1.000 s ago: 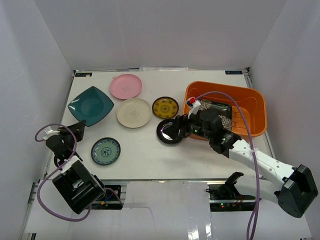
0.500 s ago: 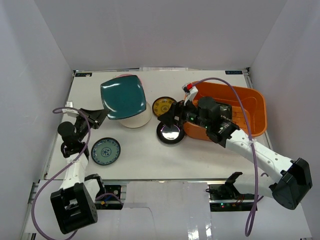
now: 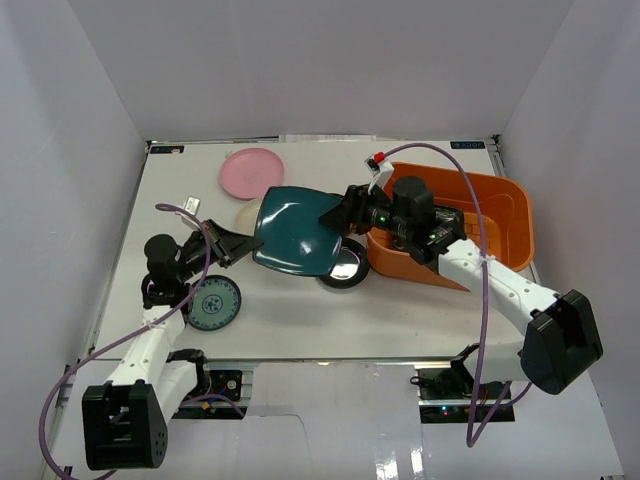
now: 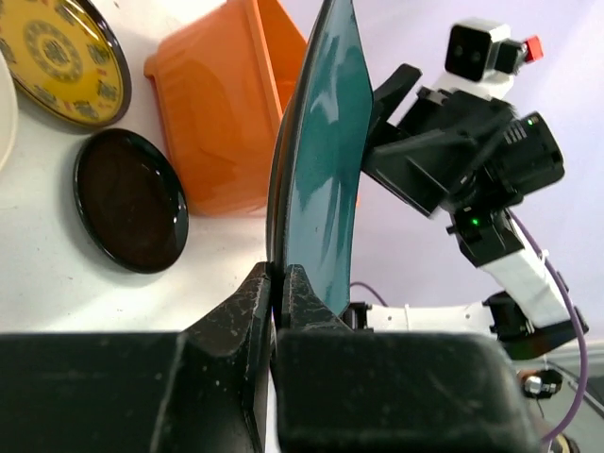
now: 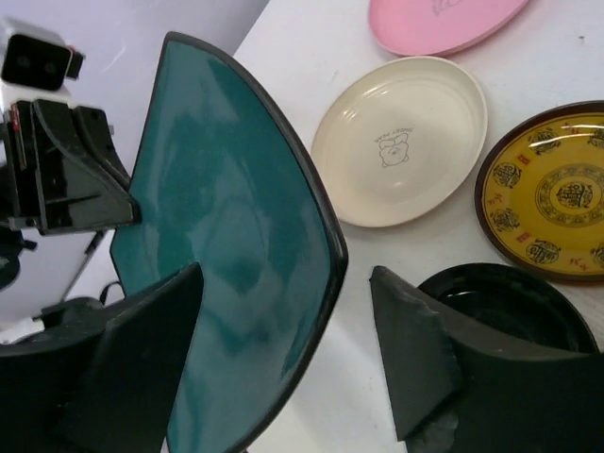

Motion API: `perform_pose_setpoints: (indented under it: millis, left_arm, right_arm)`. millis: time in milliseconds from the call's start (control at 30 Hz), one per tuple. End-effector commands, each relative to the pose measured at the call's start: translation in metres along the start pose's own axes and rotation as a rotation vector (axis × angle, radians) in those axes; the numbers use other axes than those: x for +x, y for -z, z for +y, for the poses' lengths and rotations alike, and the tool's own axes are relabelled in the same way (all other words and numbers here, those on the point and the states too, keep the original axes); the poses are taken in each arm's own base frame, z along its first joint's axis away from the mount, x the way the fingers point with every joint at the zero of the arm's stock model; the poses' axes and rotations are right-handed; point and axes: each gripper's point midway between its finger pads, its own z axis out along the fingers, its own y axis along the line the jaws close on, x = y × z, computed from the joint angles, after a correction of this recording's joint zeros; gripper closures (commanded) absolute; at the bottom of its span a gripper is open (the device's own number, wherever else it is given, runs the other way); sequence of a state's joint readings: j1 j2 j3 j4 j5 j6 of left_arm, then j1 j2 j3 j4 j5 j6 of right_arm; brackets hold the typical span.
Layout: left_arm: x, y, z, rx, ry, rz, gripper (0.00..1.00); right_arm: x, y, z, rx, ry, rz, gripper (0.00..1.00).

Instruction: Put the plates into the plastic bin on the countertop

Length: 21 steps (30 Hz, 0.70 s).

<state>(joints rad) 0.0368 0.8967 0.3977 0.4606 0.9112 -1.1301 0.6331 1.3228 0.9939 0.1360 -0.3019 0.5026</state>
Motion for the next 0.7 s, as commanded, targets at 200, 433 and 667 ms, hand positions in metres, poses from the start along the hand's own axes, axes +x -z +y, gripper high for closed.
perform_pose_setpoints:
  millis: [200,433,667]
  left_arm:
    - [-0.005,-0.012,-0.040,0.127,-0.101,0.015,0.90]
    - [-0.021,-0.026,-0.020,-0.002,-0.133,0.012,0.20]
    - [-0.060,-0.027,0.022,-0.293,-0.176,-0.124,0.14]
  right_arm:
    - [-0.027,0.014,0.019,-0.118,-0.117,-0.150,0.92]
    - [-0.101,0.090,-0.051,0.025,-0.195,-0.382,0.92]
    - [-0.119,0.190,-0.147,0.285,-0.282,-0.549,0.92]
